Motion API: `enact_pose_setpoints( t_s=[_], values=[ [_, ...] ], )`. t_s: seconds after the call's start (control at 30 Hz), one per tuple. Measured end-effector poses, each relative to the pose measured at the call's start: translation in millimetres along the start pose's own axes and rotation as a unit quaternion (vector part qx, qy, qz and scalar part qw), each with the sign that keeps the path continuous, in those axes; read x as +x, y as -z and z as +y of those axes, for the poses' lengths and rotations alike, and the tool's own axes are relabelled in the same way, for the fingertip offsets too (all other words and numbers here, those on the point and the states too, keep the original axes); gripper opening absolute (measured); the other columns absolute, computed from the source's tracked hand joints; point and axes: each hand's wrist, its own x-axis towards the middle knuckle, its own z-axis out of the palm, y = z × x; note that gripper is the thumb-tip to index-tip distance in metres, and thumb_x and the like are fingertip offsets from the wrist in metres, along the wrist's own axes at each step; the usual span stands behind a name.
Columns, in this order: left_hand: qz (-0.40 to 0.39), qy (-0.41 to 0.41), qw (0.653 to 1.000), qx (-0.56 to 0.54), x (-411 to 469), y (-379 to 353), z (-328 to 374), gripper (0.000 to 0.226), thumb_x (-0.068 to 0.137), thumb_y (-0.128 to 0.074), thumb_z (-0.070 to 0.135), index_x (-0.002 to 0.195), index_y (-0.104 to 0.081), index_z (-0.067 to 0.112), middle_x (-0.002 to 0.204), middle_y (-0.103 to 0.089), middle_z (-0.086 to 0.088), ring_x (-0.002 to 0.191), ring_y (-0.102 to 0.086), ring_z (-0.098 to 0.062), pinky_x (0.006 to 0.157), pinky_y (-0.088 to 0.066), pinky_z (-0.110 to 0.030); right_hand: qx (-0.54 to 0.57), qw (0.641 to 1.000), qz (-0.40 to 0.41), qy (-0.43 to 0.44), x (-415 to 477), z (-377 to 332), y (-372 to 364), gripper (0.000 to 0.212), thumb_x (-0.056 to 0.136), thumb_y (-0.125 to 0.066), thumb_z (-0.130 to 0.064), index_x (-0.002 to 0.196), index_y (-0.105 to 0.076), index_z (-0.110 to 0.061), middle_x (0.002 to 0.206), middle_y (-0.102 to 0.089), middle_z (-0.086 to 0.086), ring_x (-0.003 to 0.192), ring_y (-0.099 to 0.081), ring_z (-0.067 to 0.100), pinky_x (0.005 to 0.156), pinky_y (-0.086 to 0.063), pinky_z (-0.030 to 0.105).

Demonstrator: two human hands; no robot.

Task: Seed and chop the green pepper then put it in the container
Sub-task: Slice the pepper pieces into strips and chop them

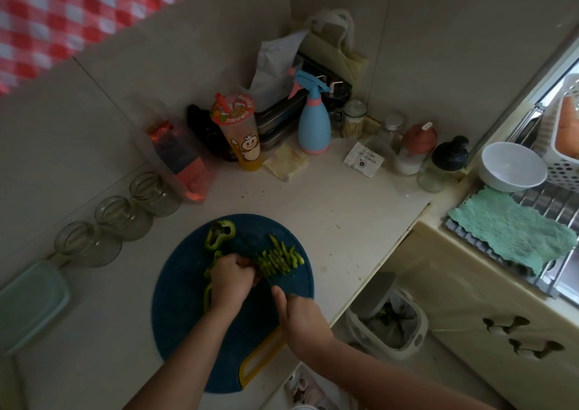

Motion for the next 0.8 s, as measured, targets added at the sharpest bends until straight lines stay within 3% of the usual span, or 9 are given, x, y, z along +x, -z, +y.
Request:
enact_pose_setpoints(
  t_s=[0.13, 0.3, 0.4, 0.47, 0.6, 0.63, 0.7, 0.73, 0.8],
  values=[
    [-0.015, 0.008, 1.000, -0.002, 2.9, 0.5, 0.3, 0.023, 0.083, -0.055, 0.000, 0.066, -0.061, 0.014, 0.066, -0.065, -0.003, 0.060, -0.063, -0.014, 0.050, -0.045, -0.020, 0.000, 1.000, -0.001, -0.008, 0.1, -3.9, 0.7, 0.048, 0.100, -0.024, -0.050, 0.063, -0.038, -0.023, 0.062, -0.043, -0.006, 0.054, -0.040, 0.005, 0.067, -0.035, 0.027],
    [-0.003, 0.011, 0.999, 0.044, 5.0, 0.0, 2.7, 0.016, 0.087, -0.049, 0.000, 0.081, -0.061, 0.008, 0.064, -0.056, 0.002, 0.054, -0.051, -0.006, 0.040, -0.033, -0.014, -0.062, 0.998, -0.001, -0.015, 4.8, -8.2, -2.8, 0.047, 0.098, -0.020, -0.055, 0.064, -0.036, -0.025, 0.061, -0.041, -0.007, 0.068, -0.050, 0.016, 0.066, -0.040, 0.030],
    [-0.014, 0.002, 0.999, 0.041, 6.4, -0.2, 3.7, 0.019, 0.086, -0.049, -0.002, 0.075, -0.058, 0.011, 0.062, -0.055, 0.003, 0.053, -0.051, -0.005, 0.036, -0.032, -0.010, -0.058, 0.998, 0.004, -0.017, 8.6, -8.2, -1.5, 0.049, 0.098, -0.020, -0.054, 0.064, -0.036, -0.024, 0.061, -0.041, -0.006, 0.069, -0.050, 0.017, 0.066, -0.041, 0.031],
    [-0.023, 0.000, 0.999, 0.034, 6.5, 0.8, 3.8, 0.023, 0.085, -0.051, -0.003, 0.069, -0.057, 0.013, 0.064, -0.059, 0.002, 0.054, -0.055, -0.006, 0.039, -0.037, -0.011, -0.052, 0.998, 0.003, -0.022, 11.0, -7.8, -3.0, 0.049, 0.099, -0.020, -0.053, 0.063, -0.037, -0.023, 0.062, -0.042, -0.005, 0.069, -0.050, 0.017, 0.067, -0.041, 0.032],
    [-0.028, -0.002, 0.999, 0.016, 9.8, 1.0, 2.2, 0.028, 0.082, -0.056, -0.004, 0.062, -0.056, 0.015, 0.066, -0.064, -0.006, 0.060, -0.062, -0.017, 0.055, -0.052, -0.027, -0.024, 0.999, -0.012, -0.041, 13.4, -9.2, -7.5, 0.048, 0.100, -0.020, -0.050, 0.066, -0.042, -0.023, 0.063, -0.042, -0.004, 0.060, -0.047, 0.015, 0.075, -0.048, 0.036],
    [-0.031, -0.003, 0.999, 0.010, 11.1, 0.5, 1.2, 0.027, 0.082, -0.057, -0.003, 0.062, -0.056, 0.015, 0.064, -0.063, -0.004, 0.060, -0.062, -0.017, 0.055, -0.051, -0.026, -0.009, 0.999, -0.016, -0.041, 13.7, -9.4, -4.6, 0.050, 0.100, -0.021, -0.048, 0.071, -0.049, -0.019, 0.063, -0.042, -0.003, 0.059, -0.046, 0.014, 0.077, -0.048, 0.037],
    [-0.037, -0.001, 0.999, -0.002, 14.7, -1.3, -1.5, 0.017, 0.083, -0.060, -0.002, 0.070, -0.059, 0.009, 0.065, -0.062, -0.003, 0.060, -0.063, -0.016, 0.056, -0.052, -0.026, 0.019, 0.999, -0.027, -0.039, 16.6, -8.2, -2.5, 0.046, 0.103, -0.021, -0.037, 0.110, -0.056, -0.006, 0.067, -0.038, -0.001, 0.059, -0.042, 0.013, 0.076, -0.044, 0.035],
    [-0.039, 0.002, 0.999, -0.012, 16.6, -2.4, -3.1, 0.008, 0.083, -0.062, -0.001, 0.077, -0.061, 0.005, 0.067, -0.062, -0.003, 0.061, -0.064, -0.016, 0.056, -0.052, -0.026, 0.038, 0.998, -0.028, -0.048, 18.3, -6.8, -2.2, 0.044, 0.104, -0.021, -0.031, 0.131, -0.044, -0.003, 0.071, -0.038, 0.000, 0.057, -0.038, 0.010, 0.073, -0.041, 0.032],
    [-0.040, 0.005, 0.999, -0.026, 18.9, -4.0, -6.0, 0.004, 0.084, -0.063, 0.001, 0.086, -0.061, 0.003, 0.070, -0.062, -0.002, 0.062, -0.064, -0.016, 0.054, -0.050, -0.023, 0.060, 0.996, -0.030, -0.066, 21.0, -4.6, -5.1, 0.046, 0.104, -0.022, -0.028, 0.139, -0.034, 0.000, 0.077, -0.040, 0.002, 0.058, -0.037, 0.010, 0.072, -0.040, 0.030]
  ],
)
